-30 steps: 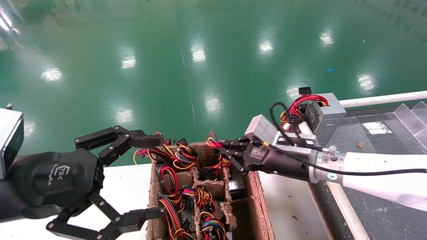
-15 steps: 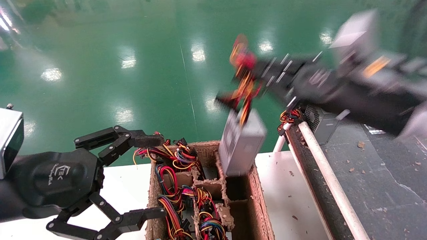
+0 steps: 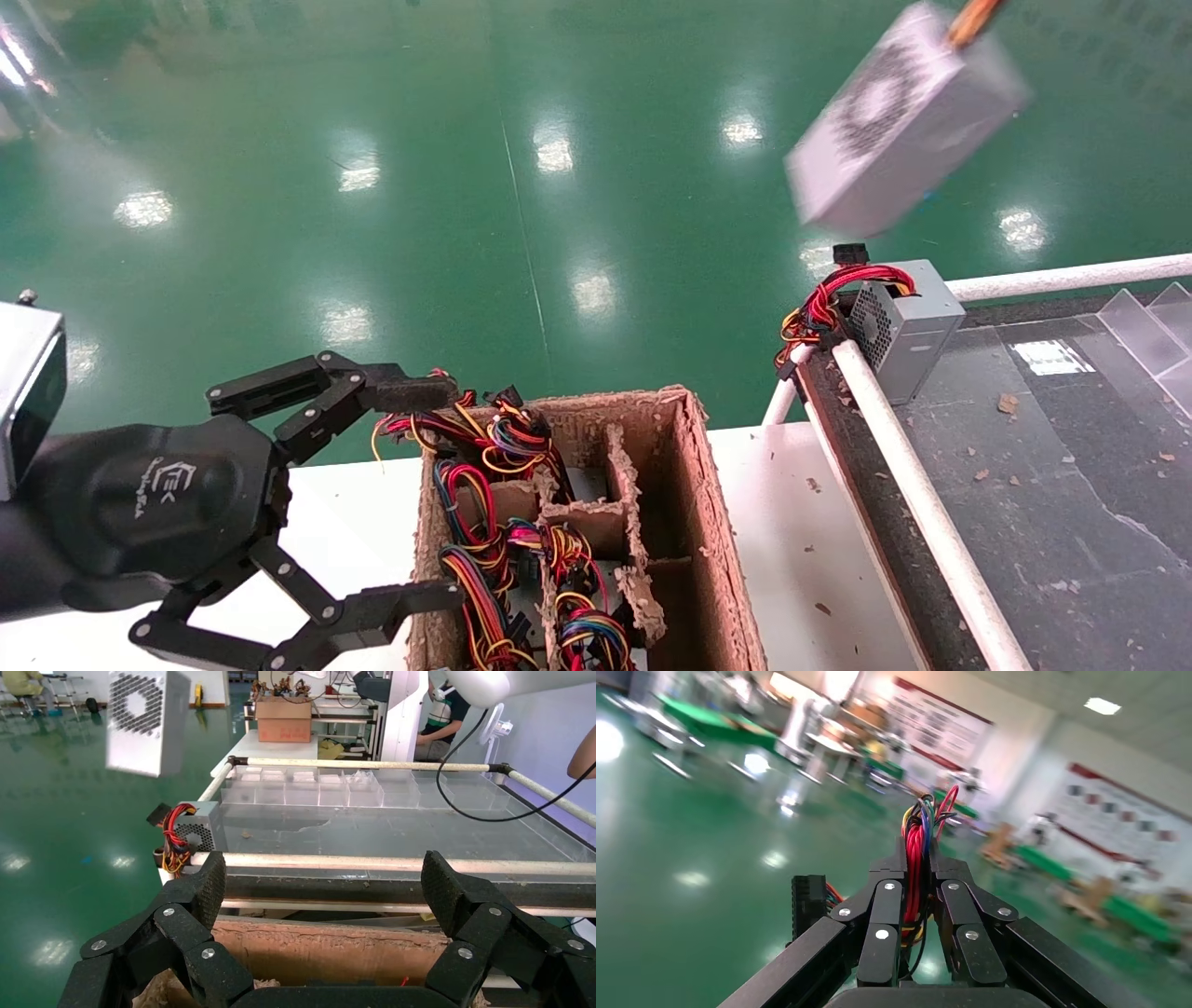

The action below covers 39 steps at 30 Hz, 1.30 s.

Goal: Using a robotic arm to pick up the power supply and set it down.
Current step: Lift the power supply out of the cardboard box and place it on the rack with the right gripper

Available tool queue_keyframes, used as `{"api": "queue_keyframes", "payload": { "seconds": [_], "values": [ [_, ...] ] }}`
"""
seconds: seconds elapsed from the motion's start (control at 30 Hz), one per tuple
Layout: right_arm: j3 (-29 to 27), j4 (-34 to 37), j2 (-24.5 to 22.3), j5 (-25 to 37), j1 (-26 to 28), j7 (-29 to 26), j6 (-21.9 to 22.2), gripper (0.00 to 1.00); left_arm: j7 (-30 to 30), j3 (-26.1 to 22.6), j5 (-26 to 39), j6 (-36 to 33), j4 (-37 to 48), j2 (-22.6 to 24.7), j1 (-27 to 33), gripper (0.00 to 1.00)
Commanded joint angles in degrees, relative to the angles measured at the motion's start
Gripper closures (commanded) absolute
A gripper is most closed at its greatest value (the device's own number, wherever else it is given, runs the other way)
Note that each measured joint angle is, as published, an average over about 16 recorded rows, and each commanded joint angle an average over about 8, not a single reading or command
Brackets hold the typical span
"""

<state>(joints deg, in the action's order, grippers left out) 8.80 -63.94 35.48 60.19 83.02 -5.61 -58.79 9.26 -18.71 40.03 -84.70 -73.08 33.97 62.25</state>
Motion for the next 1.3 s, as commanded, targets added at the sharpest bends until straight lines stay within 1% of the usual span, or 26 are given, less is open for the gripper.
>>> {"api": "queue_keyframes", "payload": {
  "seconds": [0.03,0.17,0.27,0.47,0.63,0.77,0.87,1.17,1.3],
  "values": [
    [0.03,2.08,-0.83,1.69,2.01,1.59,0.26,1.0,0.0,0.0,0.0,0.0,0.0,0.0,0.0,0.0],
    [0.32,5.54,-3.13,4.24,2.91,3.66,0.1,1.0,0.0,-0.01,-0.01,0.0,0.0,0.0,0.0,0.0],
    [0.37,7.91,-5.15,5.47,2.08,4.69,-0.1,1.0,-0.01,-0.01,-0.01,0.01,0.0,-0.01,0.0,0.0],
    [0.11,11.29,-8.78,6.15,-2.73,6.18,-0.83,1.0,-0.01,-0.02,-0.02,0.01,0.0,-0.01,0.01,0.0],
    [0.02,12.67,-9.71,5.58,-7.5,6.95,-1.35,1.0,-0.02,-0.03,-0.02,0.01,0.0,-0.01,0.01,0.0],
    [0.54,12.91,-8.54,5.86,-9.74,7.42,-0.68,1.0,-0.02,-0.04,-0.03,0.02,0.0,-0.02,0.01,0.0],
    [1.39,13.0,-6.95,6.79,-9.87,7.5,0.1,1.0,-0.02,-0.04,-0.03,0.02,0.0,-0.02,0.01,0.0],
    [4.51,14.17,-0.83,10.58,-5.72,8.25,1.97,1.0,-0.03,-0.06,-0.04,0.02,0.0,-0.02,0.01,0.0],
    [5.53,15.45,1.4,11.67,-3.77,8.7,2.15,1.0,-0.03,-0.06,-0.04,0.03,0.0,-0.02,0.02,0.0]
  ]
}}
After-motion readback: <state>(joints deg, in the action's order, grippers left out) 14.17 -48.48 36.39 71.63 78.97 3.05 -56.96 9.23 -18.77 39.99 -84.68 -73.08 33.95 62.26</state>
